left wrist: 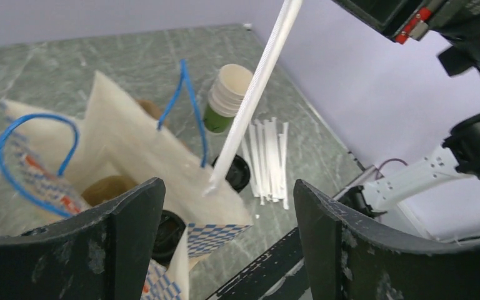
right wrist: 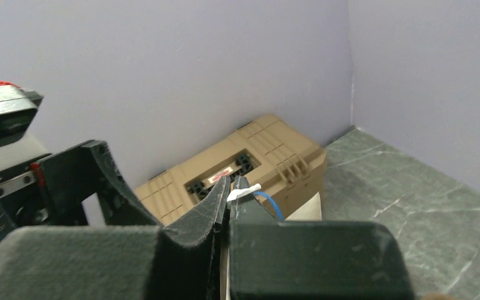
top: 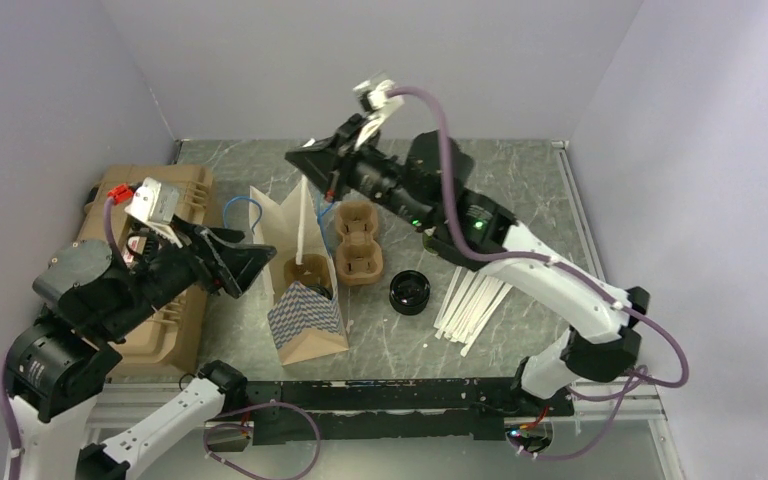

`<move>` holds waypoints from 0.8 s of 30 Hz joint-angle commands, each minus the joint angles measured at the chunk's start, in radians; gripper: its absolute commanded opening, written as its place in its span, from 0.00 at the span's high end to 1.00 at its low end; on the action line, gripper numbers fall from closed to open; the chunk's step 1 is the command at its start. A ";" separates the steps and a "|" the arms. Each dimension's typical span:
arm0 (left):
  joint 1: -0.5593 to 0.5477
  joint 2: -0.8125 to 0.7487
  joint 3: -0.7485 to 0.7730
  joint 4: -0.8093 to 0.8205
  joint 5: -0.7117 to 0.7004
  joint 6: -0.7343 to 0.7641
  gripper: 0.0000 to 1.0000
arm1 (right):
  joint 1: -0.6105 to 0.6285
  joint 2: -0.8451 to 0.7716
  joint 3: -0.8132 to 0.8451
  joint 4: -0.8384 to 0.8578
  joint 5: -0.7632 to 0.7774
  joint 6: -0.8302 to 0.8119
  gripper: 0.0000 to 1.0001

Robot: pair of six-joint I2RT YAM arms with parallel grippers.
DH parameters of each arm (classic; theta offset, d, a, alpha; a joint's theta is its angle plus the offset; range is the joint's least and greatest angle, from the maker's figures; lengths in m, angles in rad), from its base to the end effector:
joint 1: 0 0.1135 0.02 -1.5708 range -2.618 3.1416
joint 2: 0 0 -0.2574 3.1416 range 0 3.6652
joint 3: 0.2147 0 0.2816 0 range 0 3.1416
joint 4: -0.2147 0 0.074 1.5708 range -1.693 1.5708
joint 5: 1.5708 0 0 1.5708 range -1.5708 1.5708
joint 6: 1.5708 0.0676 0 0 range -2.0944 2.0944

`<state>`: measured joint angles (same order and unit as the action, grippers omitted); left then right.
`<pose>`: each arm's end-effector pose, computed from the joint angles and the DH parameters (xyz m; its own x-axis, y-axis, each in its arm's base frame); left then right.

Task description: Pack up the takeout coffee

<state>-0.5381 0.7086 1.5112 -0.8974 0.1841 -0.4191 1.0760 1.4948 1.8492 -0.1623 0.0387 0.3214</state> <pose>0.0902 -0.0682 0.5073 -0.3430 -0.2612 -0.9023 0.5701 0.7055 -0.4209 0.1811 0.3302 0.5489 -0.1861 0.3199 -0.9290 -0.8459 0.4288 0.3171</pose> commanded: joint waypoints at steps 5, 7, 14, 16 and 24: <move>-0.002 -0.065 -0.049 -0.141 -0.155 -0.001 0.24 | 0.067 0.115 -0.032 0.294 0.173 -0.250 1.00; -0.001 -0.090 -0.060 -0.164 -0.169 -0.011 0.24 | 0.068 0.125 -0.092 0.379 0.201 -0.282 1.00; -0.001 -0.144 -0.038 -0.251 -0.217 0.002 0.23 | 0.068 0.164 -0.337 0.758 0.255 -0.357 1.00; -0.001 -0.149 -0.035 -0.267 -0.217 0.000 0.23 | 0.067 0.183 -0.369 0.822 0.269 -0.364 1.00; -0.001 -0.175 -0.074 -0.264 -0.194 -0.023 0.25 | 0.068 0.247 -0.428 0.958 0.322 -0.338 1.00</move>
<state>-0.5381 0.5484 1.4517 -1.1568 -0.0093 -0.4274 1.1423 1.7401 1.4261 0.6228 0.3103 -0.0200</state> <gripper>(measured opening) 0.759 0.027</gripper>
